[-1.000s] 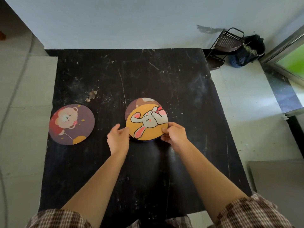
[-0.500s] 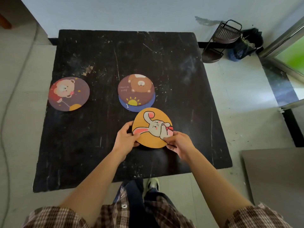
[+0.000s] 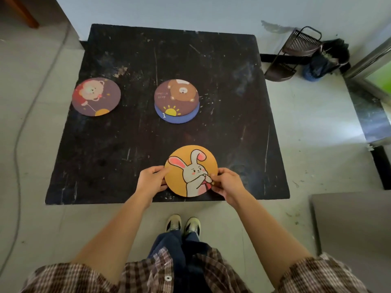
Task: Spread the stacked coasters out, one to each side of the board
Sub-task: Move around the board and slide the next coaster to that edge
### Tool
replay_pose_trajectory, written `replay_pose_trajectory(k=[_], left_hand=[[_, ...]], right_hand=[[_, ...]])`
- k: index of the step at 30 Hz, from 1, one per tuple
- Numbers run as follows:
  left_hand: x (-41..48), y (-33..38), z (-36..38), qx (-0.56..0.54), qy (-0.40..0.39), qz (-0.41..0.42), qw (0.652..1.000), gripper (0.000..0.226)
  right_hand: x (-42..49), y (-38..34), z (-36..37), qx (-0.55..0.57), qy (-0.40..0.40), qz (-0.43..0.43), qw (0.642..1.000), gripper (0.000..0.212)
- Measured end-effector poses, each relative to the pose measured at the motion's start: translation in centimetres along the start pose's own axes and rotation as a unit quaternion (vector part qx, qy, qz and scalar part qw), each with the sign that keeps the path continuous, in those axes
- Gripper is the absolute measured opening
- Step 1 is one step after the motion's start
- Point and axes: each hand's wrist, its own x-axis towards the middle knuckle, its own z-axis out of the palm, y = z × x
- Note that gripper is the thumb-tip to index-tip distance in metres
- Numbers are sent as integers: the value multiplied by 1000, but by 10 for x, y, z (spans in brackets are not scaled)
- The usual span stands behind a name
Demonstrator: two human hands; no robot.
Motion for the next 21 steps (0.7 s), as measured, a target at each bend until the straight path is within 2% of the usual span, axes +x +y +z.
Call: replay_pose_trajectory(k=[4,8,10,14,21], left_hand=[[-1,-8,-7,38,2,19,999,39],[1,-5,-14,99,42,85,991,48],[2,-3,-17,125,62,97,985,46],[2,-5,-21,142,75,96,982,43],[1,-12,-25,155,95,106,978,37]], right_hand=[[-2,9,9,-1,7,-2,1000,12],[-2,14,16,-89,24,-53,994,8],[1,17,18,-133,39,-71,988,13],[2,24,19,-253,38,-91,962,21],[-3,31,22,-391,33,-142,909,29]])
